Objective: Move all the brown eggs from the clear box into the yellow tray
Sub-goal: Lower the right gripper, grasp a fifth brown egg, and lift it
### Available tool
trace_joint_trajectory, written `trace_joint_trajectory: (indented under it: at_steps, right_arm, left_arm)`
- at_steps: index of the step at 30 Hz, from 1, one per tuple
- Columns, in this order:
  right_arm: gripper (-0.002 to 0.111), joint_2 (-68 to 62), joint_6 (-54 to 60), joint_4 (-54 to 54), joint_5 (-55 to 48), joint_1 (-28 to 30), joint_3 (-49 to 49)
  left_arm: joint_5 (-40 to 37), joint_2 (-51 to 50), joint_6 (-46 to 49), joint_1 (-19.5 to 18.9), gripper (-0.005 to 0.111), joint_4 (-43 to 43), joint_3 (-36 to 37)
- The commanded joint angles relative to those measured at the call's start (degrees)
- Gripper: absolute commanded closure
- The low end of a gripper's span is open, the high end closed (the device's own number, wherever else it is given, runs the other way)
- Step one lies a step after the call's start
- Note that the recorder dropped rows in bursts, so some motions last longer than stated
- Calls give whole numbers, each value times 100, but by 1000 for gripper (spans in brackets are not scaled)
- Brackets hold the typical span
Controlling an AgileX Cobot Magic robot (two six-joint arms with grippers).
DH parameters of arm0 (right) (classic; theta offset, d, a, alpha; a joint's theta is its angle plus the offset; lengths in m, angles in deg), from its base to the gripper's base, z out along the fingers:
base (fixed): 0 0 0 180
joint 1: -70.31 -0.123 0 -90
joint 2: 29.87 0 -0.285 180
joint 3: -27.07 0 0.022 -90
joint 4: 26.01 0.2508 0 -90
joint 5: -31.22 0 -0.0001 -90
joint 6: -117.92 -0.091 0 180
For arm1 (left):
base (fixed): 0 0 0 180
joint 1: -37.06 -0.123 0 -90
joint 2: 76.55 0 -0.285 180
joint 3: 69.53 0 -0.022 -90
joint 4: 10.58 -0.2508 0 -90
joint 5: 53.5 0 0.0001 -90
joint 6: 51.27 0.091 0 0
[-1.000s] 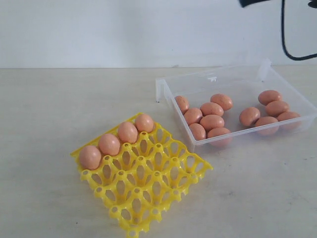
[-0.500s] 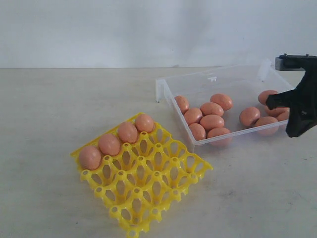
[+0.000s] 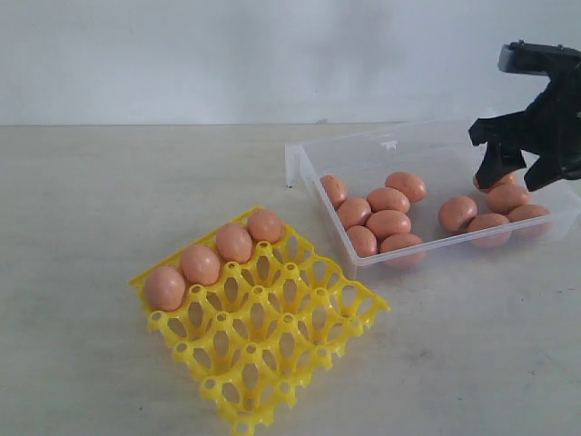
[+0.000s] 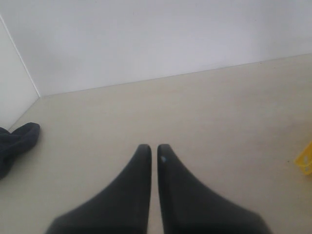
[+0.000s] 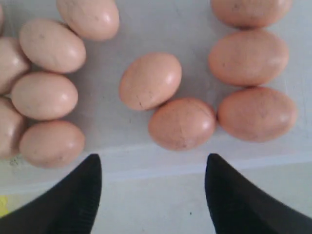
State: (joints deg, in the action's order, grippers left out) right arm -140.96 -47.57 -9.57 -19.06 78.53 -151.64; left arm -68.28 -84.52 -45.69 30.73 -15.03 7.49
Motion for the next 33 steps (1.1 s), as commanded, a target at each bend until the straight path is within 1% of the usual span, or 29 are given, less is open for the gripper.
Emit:
trace_joint_trajectory:
  at_steps: [1,8,11,21,31,32,33]
  right_arm:
    - [53,-150,14,182,227,-46,-197]
    - [53,-914,-279,259,82,-427,-560]
    - [53,-1159,-517,285,257,-473,-621]
    - [53,-1649,-1031,294,1013,-473,-647]
    - [53,-2001,-1048,318,1836,-473,-647]
    - [54,-2053,-1048,318,1874,-473,-647]
    - [59,-2081,-1048,318,1860,-473,-647]
  left_arm:
    - [44,18,-18,27,103,11,20]
    - [44,18,-18,27,103,11,20]
    - [44,18,-18,27,103,11,20]
    - [44,18,-18,27,103,11,20]
    - [44,18,-18,27,103,11,20]
    - [44,18,-18,27,103,11,20]
    - [44,18,-18,27,103,11,20]
